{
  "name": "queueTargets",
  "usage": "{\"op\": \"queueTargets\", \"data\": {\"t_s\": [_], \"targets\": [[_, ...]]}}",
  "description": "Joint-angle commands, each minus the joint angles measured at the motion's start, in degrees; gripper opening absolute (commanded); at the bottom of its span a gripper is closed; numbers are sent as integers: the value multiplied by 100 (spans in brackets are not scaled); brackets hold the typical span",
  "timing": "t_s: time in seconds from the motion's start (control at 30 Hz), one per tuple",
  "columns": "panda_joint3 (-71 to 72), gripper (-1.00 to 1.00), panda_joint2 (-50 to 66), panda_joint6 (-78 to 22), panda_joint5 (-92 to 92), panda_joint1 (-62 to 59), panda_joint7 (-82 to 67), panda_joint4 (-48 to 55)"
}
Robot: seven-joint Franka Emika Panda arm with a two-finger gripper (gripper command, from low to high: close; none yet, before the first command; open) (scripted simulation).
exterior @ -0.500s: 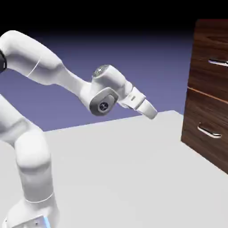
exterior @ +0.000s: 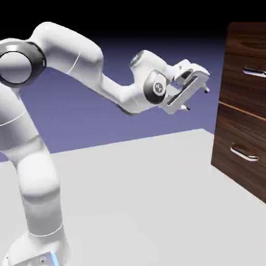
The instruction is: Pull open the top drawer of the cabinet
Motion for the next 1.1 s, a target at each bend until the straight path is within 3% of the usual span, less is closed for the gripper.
{"op": "queueTargets", "data": {"t_s": [0.0,1.07], "targets": [[-14,0,120,10,-250,11,-229,189],[-466,0,3968,332,-8223,370,-7563,6232]]}}
